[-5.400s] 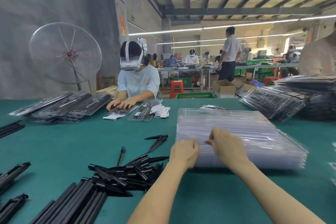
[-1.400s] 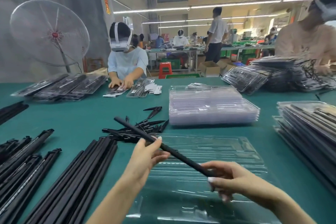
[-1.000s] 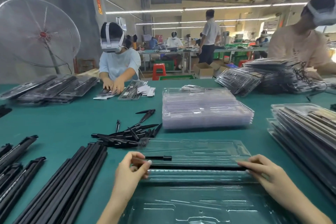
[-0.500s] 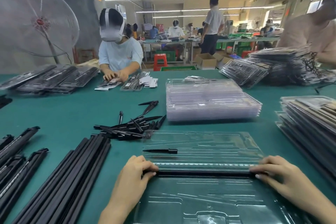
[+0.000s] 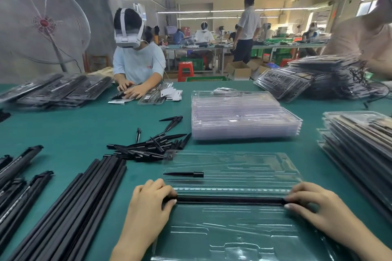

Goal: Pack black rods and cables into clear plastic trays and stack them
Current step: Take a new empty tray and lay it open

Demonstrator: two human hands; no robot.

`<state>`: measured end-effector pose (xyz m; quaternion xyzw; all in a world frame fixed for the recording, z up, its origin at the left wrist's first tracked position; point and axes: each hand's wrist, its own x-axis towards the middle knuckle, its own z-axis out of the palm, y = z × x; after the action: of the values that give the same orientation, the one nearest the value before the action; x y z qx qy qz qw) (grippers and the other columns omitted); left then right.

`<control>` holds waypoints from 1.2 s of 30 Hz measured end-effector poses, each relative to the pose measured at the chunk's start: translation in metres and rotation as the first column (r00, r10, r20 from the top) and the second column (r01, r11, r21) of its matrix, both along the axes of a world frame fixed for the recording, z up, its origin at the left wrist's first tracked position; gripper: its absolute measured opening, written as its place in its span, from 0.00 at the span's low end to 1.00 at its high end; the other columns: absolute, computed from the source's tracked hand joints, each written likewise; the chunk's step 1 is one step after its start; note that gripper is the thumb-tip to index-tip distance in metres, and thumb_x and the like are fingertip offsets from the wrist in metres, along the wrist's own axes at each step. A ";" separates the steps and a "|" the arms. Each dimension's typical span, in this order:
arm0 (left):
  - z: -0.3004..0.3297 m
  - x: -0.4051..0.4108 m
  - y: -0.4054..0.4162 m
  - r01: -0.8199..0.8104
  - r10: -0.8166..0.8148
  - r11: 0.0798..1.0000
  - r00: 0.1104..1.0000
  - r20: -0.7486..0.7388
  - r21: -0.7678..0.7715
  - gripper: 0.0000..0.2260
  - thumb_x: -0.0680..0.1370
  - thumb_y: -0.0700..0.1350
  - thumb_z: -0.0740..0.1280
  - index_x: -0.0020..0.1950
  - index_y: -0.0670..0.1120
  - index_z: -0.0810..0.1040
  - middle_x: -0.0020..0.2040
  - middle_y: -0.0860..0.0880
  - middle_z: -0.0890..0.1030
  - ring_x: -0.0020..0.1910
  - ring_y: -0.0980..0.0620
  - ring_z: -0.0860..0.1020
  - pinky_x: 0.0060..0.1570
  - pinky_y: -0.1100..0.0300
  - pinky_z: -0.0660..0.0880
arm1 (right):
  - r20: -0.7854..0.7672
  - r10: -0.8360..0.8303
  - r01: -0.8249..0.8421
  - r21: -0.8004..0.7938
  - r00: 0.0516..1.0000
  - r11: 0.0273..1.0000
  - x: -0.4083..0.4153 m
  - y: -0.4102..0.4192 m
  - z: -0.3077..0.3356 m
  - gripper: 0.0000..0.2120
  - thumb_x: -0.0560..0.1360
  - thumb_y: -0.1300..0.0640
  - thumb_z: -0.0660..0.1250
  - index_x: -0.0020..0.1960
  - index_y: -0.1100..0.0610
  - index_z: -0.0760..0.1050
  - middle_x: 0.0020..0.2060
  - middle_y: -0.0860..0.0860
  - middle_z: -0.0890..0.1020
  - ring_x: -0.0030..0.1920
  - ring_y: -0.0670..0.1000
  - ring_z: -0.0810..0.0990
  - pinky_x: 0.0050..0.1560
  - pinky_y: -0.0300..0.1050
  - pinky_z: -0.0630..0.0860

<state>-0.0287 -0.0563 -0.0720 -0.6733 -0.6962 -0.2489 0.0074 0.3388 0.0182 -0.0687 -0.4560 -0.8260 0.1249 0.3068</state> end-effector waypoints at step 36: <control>-0.001 0.161 0.013 0.542 -0.511 0.840 0.806 -0.297 0.025 0.09 0.66 0.54 0.76 0.34 0.54 0.78 0.33 0.57 0.72 0.32 0.58 0.72 0.34 0.65 0.68 | -0.134 -0.030 0.022 -0.057 0.991 0.998 -0.006 0.009 -0.010 0.08 0.71 0.57 0.74 0.34 0.53 0.80 0.34 0.45 0.76 0.37 0.44 0.77 0.38 0.32 0.69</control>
<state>0.1319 -0.0429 -0.0725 -0.8667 -0.4591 -0.1812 0.0725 0.3323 0.0275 -0.0783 -0.4656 -0.7936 0.1741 0.3508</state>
